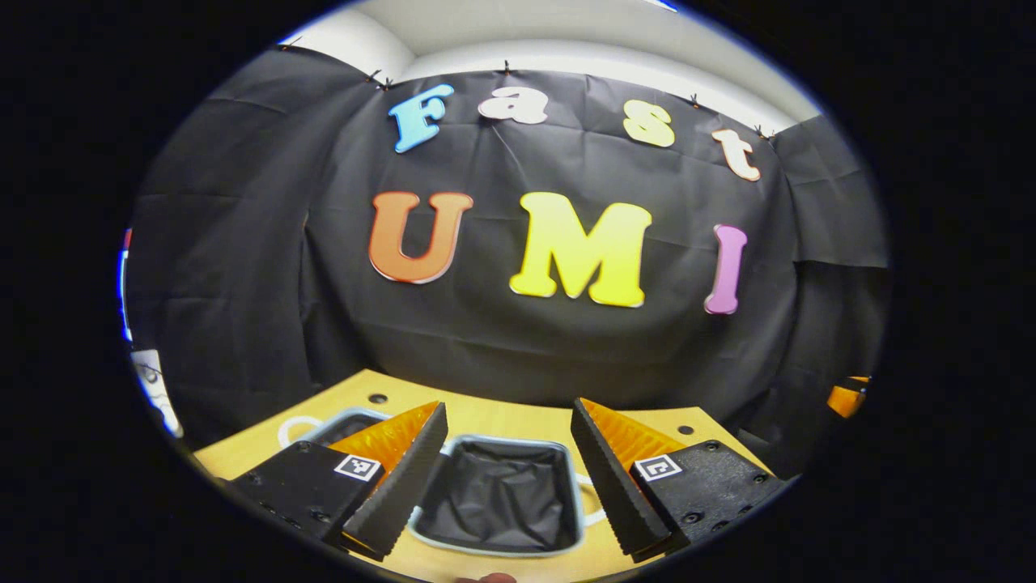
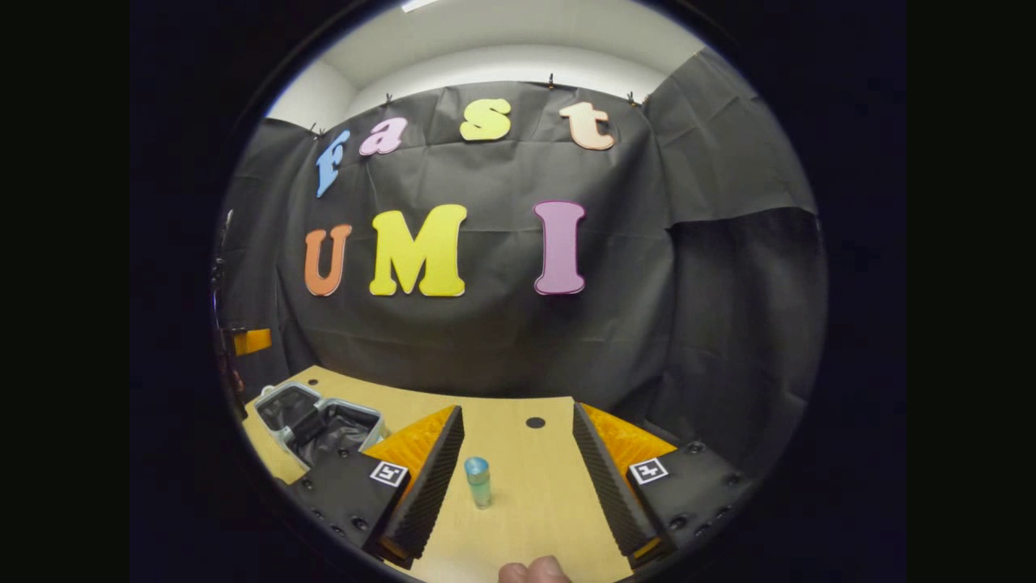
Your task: First open the suitcase, pack the skin care products into it, and then close the suitcase.
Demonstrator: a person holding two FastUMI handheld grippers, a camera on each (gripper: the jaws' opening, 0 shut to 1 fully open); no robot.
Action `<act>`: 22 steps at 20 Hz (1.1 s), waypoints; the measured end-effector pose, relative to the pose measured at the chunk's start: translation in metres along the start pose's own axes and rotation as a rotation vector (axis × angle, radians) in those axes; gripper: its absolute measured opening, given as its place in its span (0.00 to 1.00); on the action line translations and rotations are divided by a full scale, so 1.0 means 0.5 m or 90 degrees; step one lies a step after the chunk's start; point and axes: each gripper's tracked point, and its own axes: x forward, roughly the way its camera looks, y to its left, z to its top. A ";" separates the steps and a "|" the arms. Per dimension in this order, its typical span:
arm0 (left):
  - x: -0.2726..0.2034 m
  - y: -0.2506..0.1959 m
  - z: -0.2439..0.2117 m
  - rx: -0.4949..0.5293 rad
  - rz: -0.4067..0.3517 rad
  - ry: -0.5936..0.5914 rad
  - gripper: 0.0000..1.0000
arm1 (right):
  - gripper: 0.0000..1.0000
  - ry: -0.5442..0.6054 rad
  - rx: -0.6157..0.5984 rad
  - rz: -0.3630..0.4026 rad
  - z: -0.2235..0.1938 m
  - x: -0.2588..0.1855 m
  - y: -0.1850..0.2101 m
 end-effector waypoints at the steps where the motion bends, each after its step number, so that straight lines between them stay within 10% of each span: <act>1: -0.009 -0.046 -0.012 0.016 -0.016 -0.004 0.98 | 0.81 0.006 -0.002 0.004 -0.010 -0.006 -0.008; 15: 0.022 -0.379 -0.323 0.081 -0.194 0.161 0.98 | 0.81 0.093 -0.024 -0.024 -0.138 -0.036 -0.104; 22: 0.150 -0.397 -0.515 0.075 -0.174 0.264 0.98 | 0.81 0.148 -0.046 -0.087 -0.193 -0.079 -0.194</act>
